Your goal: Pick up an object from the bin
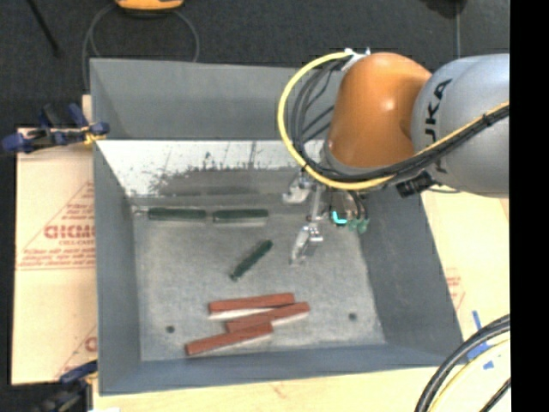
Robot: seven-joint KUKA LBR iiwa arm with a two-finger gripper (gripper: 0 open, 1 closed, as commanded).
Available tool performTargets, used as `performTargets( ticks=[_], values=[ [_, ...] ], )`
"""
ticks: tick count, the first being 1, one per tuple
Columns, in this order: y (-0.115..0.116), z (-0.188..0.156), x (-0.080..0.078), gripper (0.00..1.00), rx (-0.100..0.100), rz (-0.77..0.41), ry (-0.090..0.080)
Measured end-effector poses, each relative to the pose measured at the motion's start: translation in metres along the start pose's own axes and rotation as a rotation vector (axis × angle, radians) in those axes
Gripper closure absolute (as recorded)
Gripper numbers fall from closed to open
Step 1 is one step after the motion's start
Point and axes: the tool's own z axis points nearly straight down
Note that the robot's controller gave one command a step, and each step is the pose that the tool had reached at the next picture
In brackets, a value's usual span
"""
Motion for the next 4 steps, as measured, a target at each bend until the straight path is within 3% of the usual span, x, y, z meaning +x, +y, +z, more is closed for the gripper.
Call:
performTargets(
  ticks=[1,2,3,4],
  values=[
    [0.0,-0.004,-0.002,0.0,0.0,0.0,-0.007],
    [0.003,0.036,-0.005,0.0,0.001,-0.036,-0.017],
    [0.032,0.121,-0.015,1.0,0.002,-0.287,-0.01],
    [0.032,0.121,-0.015,1.0,0.002,-0.286,-0.01]
  ],
)
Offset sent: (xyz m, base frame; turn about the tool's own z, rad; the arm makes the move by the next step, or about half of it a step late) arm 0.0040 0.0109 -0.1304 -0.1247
